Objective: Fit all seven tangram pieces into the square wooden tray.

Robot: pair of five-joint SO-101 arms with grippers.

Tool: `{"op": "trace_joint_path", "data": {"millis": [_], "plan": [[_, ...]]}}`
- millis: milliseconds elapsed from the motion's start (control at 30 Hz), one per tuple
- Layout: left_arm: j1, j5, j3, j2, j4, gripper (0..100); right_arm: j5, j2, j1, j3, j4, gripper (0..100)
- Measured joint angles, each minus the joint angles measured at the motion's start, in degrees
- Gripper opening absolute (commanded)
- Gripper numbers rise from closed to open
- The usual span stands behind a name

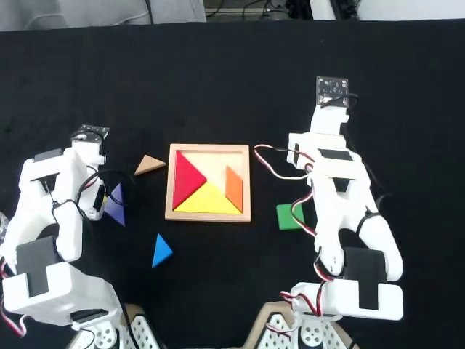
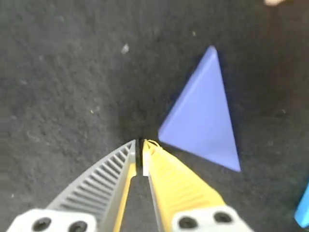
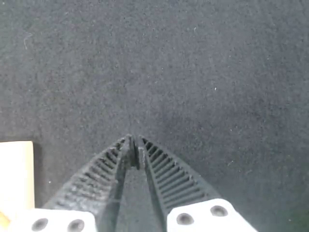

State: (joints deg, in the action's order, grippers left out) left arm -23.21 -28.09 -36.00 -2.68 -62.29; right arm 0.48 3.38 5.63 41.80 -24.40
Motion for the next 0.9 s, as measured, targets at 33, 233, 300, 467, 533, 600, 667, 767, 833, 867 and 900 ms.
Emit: {"op": "trace_joint_path", "data": {"millis": [33,233,300,467,533,600,667,767,833,867,900], "plan": [[0.00,0.00,-0.09,0.35,-0.88,4,0.00,0.00,0.00,0.00,0.00,1.1],[1.41,5.63,-0.18,7.30,-2.73,4,0.00,0.00,0.00,0.00,0.00,1.1],[5.63,9.41,-0.44,10.37,-2.46,4,0.00,0.00,0.00,0.00,0.00,1.1],[20.84,16.79,-5.01,12.40,-1.49,4,0.00,0.00,0.00,0.00,0.00,1.1],[24.88,18.46,-5.54,12.22,0.26,4,0.00,0.00,0.00,0.00,0.00,1.1],[25.93,18.90,-6.07,10.73,2.46,4,0.00,0.00,0.00,0.00,0.00,1.1],[25.93,19.16,-6.07,7.91,4.66,4,0.00,0.00,0.00,0.00,0.00,1.1],[26.11,19.34,-5.54,3.08,5.01,4,0.00,0.00,0.00,0.00,0.00,1.1],[25.67,19.43,-3.60,1.23,3.78,4,0.00,0.00,0.00,0.00,0.00,1.1],[25.14,19.43,-2.73,0.62,3.16,4,0.00,0.00,0.00,0.00,0.00,1.1],[24.53,19.43,-2.29,0.26,2.90,4,0.00,0.00,0.00,0.00,0.00,1.1]]}}
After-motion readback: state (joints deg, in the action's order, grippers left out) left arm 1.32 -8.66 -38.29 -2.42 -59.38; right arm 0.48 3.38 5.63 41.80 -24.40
